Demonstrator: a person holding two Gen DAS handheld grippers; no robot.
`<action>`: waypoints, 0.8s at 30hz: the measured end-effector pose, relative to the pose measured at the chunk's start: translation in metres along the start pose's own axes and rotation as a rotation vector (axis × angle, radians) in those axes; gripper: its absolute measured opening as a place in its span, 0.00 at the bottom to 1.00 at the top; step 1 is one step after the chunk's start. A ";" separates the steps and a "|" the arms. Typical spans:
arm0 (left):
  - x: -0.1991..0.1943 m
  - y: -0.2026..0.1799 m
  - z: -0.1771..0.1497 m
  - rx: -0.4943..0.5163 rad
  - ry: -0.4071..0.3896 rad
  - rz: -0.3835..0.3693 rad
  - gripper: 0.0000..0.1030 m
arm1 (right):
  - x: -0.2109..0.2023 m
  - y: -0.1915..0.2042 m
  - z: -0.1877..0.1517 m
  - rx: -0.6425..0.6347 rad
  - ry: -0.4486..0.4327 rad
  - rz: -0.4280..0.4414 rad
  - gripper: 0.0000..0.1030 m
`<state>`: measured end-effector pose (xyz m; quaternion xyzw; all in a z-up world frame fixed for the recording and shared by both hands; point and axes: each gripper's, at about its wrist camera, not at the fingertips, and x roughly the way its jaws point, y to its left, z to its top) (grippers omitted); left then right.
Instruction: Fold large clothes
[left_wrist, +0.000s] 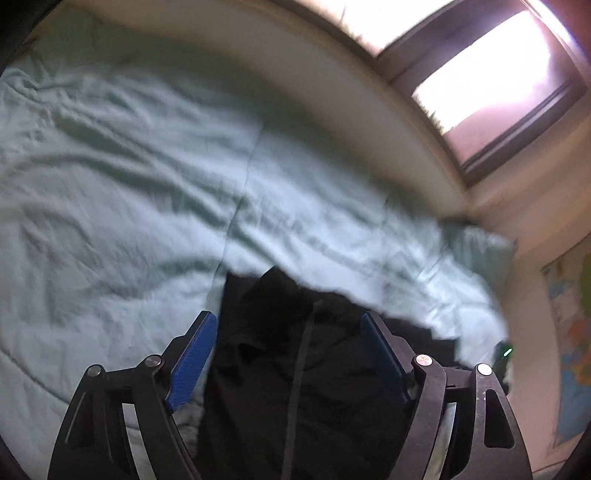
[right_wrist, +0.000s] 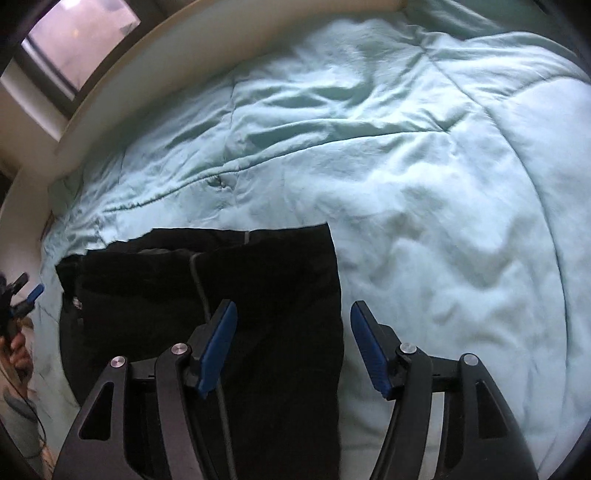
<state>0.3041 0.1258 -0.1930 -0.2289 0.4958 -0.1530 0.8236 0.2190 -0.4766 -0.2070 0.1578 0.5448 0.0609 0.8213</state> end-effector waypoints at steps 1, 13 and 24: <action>0.015 0.002 0.002 0.025 0.030 0.039 0.79 | 0.005 0.000 0.002 -0.020 0.001 -0.015 0.65; 0.115 -0.003 0.020 0.041 0.213 0.005 0.18 | 0.048 0.004 0.018 -0.084 0.009 -0.005 0.34; 0.054 -0.064 0.069 0.130 -0.077 0.071 0.12 | -0.040 0.039 0.052 -0.184 -0.274 -0.256 0.16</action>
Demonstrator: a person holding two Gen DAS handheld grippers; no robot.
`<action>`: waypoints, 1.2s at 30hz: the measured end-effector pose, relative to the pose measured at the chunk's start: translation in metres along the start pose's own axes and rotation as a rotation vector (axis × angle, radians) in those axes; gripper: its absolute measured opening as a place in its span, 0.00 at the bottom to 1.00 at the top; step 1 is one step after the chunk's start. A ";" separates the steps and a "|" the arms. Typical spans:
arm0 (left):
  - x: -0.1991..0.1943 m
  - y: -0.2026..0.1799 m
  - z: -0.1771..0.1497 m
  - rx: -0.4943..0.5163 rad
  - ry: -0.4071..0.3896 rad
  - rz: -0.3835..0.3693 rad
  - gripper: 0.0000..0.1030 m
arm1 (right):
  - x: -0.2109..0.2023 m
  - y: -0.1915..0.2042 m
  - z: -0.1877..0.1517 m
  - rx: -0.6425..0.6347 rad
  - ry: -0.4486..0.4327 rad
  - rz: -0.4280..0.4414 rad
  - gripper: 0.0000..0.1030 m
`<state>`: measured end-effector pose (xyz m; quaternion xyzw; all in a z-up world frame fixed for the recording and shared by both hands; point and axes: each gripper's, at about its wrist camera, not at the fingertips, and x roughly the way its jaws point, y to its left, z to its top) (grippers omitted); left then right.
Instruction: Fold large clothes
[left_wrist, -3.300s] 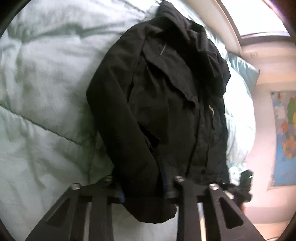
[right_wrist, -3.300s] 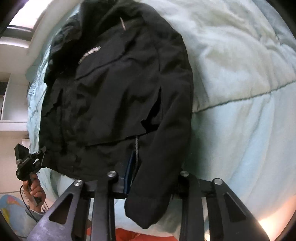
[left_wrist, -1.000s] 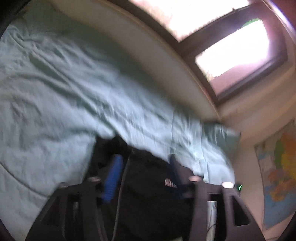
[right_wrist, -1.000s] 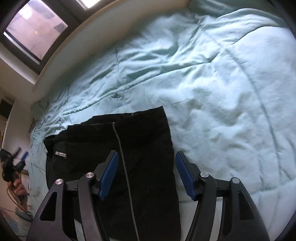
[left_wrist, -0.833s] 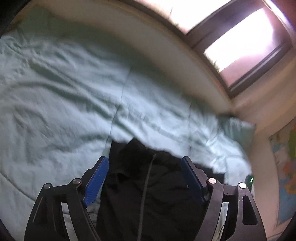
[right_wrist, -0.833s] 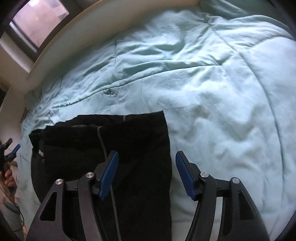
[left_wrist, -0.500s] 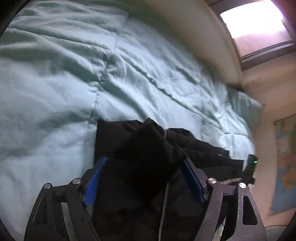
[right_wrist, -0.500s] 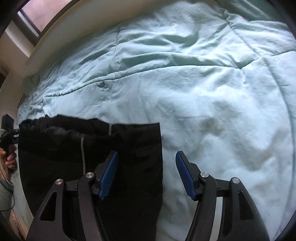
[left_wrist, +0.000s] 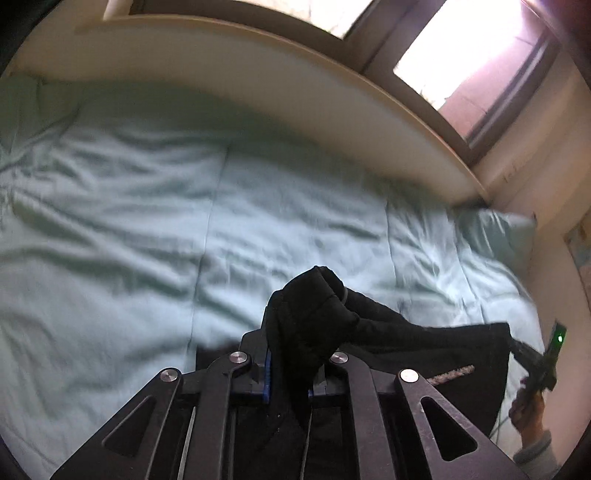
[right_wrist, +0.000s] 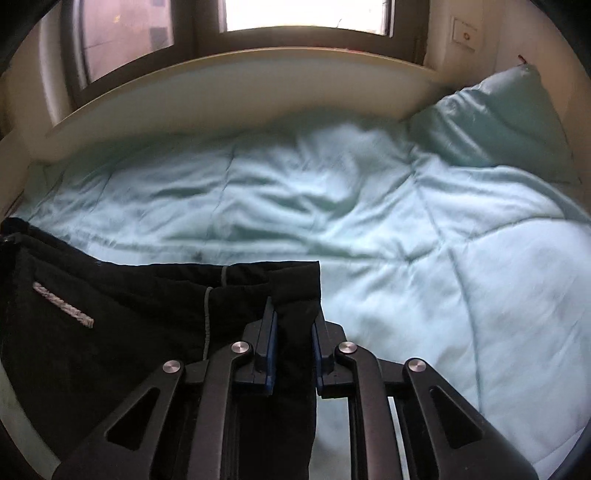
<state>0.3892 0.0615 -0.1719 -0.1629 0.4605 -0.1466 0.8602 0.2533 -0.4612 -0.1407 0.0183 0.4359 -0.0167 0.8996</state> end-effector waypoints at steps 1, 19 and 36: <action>0.012 -0.001 0.004 0.002 0.007 0.023 0.13 | 0.012 -0.002 0.006 0.019 0.008 -0.012 0.16; 0.074 0.097 -0.021 -0.278 0.268 -0.101 0.42 | 0.097 -0.015 -0.017 0.178 0.285 0.083 0.41; -0.051 -0.078 -0.159 0.102 0.179 0.011 0.46 | -0.019 0.154 -0.111 0.008 0.308 0.241 0.51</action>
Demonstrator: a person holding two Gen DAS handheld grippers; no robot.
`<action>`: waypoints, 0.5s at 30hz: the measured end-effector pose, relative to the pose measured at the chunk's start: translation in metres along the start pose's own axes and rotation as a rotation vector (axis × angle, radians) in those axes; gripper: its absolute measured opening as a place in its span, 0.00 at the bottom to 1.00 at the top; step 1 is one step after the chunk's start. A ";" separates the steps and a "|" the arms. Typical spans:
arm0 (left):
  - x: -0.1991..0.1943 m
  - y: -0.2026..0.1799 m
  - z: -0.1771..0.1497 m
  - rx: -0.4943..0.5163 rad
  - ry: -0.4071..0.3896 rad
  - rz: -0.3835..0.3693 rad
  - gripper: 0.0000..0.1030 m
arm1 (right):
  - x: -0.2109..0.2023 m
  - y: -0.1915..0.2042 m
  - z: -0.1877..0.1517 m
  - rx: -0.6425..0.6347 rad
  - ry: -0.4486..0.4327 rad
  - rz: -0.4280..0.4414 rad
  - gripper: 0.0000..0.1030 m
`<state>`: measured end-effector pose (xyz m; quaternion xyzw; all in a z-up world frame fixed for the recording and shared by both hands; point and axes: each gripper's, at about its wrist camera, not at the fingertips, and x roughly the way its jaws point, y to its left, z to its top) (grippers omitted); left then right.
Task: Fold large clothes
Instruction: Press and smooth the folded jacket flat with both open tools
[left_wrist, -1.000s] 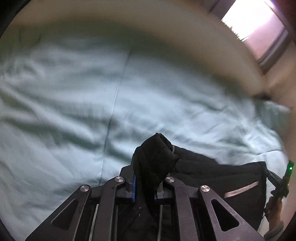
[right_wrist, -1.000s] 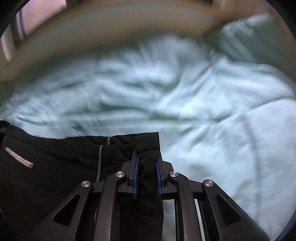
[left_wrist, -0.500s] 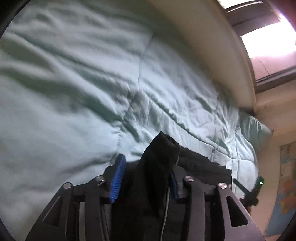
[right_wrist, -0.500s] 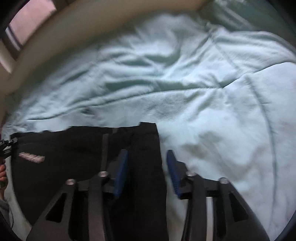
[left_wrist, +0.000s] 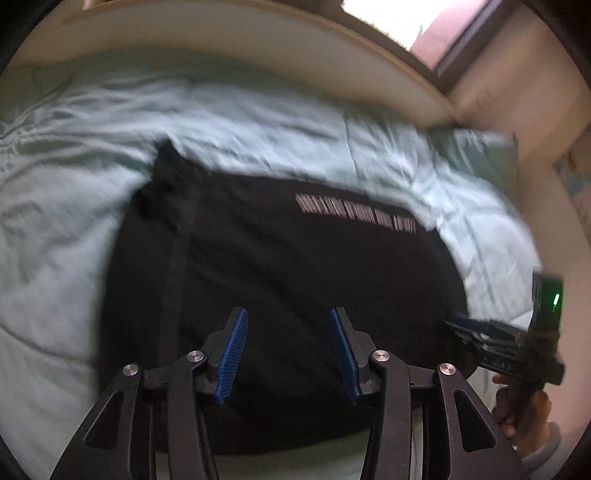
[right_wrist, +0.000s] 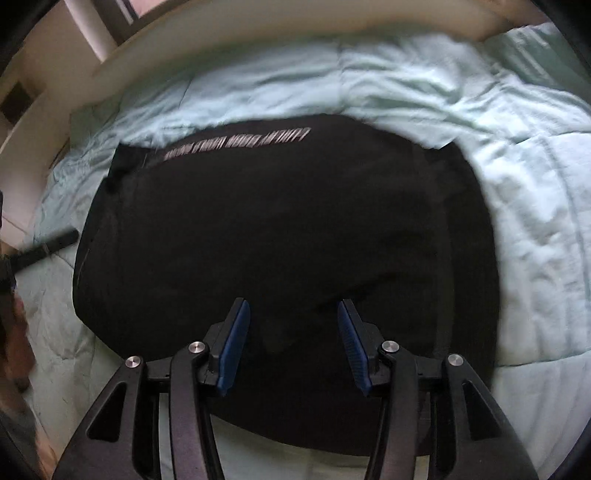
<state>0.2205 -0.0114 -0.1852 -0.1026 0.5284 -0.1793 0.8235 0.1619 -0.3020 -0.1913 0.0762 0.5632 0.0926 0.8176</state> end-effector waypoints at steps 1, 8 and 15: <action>0.016 -0.016 -0.013 0.041 0.023 0.022 0.46 | 0.007 0.007 -0.003 -0.015 -0.009 -0.023 0.52; 0.088 -0.025 -0.036 0.153 0.127 0.214 0.49 | 0.054 0.015 -0.010 -0.064 0.067 -0.108 0.59; 0.029 -0.032 0.000 0.139 0.007 0.090 0.50 | 0.004 0.021 0.023 -0.086 -0.054 -0.052 0.62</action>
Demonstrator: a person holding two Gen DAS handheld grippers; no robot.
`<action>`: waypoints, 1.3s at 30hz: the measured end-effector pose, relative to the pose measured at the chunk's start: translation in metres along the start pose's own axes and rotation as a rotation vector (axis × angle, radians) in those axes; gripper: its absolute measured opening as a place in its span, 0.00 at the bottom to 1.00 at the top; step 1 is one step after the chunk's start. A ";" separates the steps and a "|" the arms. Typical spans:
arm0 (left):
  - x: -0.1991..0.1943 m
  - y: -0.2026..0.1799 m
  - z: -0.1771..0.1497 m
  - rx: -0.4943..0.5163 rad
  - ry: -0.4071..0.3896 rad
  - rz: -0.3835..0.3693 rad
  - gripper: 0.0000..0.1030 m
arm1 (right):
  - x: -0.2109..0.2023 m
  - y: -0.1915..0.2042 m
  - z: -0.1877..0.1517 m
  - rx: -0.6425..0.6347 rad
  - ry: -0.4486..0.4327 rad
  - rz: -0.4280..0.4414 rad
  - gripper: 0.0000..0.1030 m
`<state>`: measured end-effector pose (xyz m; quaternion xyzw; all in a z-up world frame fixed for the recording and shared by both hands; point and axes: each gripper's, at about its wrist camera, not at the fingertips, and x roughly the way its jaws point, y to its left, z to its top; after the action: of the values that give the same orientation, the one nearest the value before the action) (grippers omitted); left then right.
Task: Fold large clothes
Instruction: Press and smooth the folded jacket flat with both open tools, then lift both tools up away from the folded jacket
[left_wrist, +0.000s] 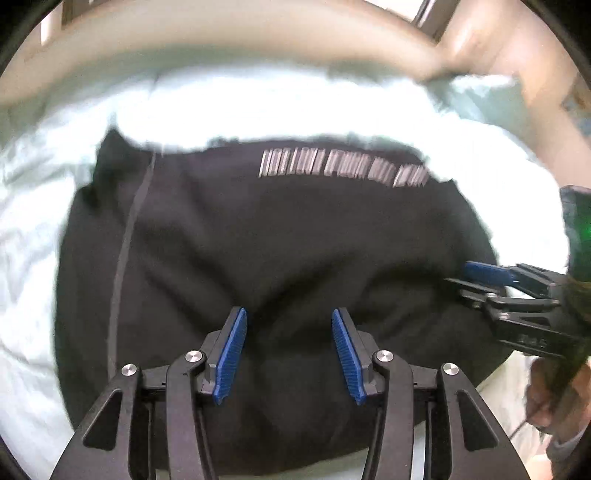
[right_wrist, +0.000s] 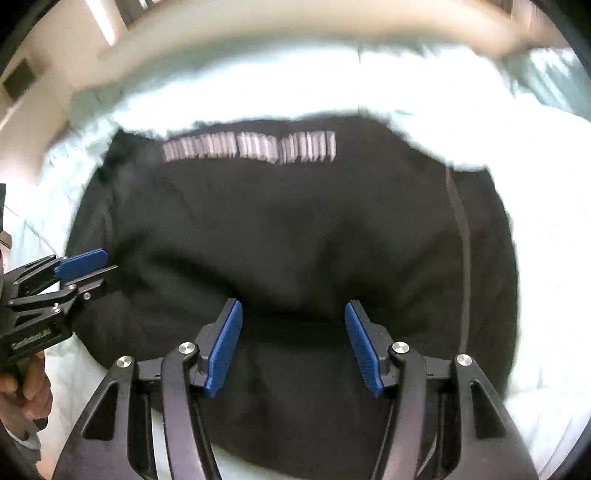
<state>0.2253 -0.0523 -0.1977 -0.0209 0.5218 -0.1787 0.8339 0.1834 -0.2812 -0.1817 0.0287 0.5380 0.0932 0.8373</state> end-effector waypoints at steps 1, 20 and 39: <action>-0.005 -0.001 0.015 -0.007 -0.028 -0.004 0.54 | -0.002 0.000 0.008 -0.001 -0.017 -0.013 0.65; 0.011 0.034 0.014 -0.147 0.028 -0.012 0.55 | 0.001 -0.033 0.004 0.058 0.002 0.015 0.69; -0.063 0.064 -0.039 -0.285 -0.039 0.079 0.55 | -0.031 -0.010 -0.037 0.082 0.106 -0.083 0.72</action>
<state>0.1842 0.0338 -0.1752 -0.1220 0.5258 -0.0693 0.8389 0.1388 -0.2989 -0.1703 0.0355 0.5856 0.0377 0.8089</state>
